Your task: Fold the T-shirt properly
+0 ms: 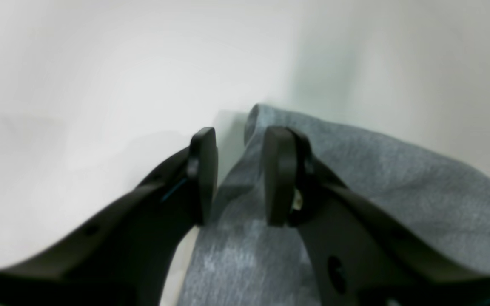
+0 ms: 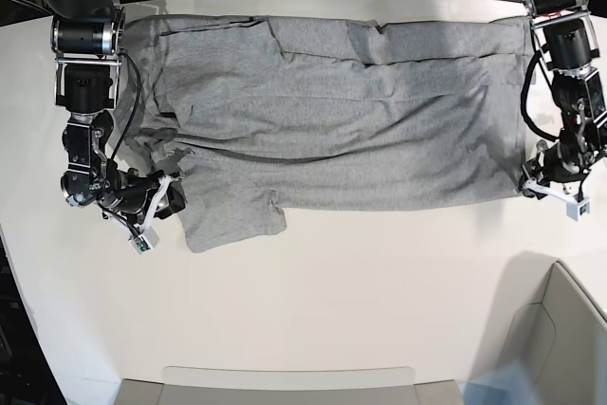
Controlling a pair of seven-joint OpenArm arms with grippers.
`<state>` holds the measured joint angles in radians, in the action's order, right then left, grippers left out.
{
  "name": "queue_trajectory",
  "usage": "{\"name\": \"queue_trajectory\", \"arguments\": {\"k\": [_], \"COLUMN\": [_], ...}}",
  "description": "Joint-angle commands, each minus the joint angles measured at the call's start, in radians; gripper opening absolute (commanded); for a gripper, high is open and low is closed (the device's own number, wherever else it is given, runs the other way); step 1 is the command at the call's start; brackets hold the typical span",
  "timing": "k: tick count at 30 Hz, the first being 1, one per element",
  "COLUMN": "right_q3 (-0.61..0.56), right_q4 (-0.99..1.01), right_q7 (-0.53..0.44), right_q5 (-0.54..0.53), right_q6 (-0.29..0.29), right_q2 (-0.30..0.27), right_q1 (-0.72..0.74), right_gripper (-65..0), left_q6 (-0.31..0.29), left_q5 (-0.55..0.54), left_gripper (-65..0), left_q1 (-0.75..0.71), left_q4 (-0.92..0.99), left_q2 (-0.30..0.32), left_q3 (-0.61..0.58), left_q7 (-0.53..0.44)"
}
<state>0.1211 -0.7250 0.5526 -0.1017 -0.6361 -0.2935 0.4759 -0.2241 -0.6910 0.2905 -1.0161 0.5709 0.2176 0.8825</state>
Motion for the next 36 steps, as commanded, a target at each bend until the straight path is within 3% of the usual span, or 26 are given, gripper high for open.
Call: {"name": "queue_trajectory", "arguments": {"k": [1,15,21,24,29,36], "right_q3": [-0.005,-0.005,-0.007,-0.007,-0.007,-0.007], "right_q4": [0.006,0.006,0.006,0.006,0.006,0.006], "right_q7": [0.074,0.074,0.074,0.074,0.074,0.074], "right_q5": [0.058,0.058,0.058,0.058,0.058,0.058], "right_q6": [0.002,0.002,0.002,0.002,0.002,0.002], "right_q2": [-0.013,-0.013,-0.013,-0.011,-0.011,-0.013], "right_q1": [-0.003,-0.003,-0.003,-0.003,-0.003,-0.004], "right_gripper": [-47.5,-47.5,-47.5,-47.5,-47.5,-47.5], "left_q6": [-0.002,-0.002,-0.004,-0.027,-0.027,-0.03], "left_q5": [-0.012,-0.012,-0.012,-0.012,-0.005,-0.011], "left_gripper": [-44.5,-44.4,-44.7,-49.1,-65.0,-65.0], "left_q1": [0.026,0.029,0.032,0.032,0.032,0.029], "left_q4": [-0.017,0.016,0.016,0.016,0.016,-0.01], "left_q2": [0.024,0.001,0.001,-0.001,-0.019,-0.018], "left_q3": [0.004,0.003,-0.085,-0.102,-0.09,-0.09], "left_q7": [-0.024,-0.026,-0.039,-0.062,-0.067,-0.064]}}
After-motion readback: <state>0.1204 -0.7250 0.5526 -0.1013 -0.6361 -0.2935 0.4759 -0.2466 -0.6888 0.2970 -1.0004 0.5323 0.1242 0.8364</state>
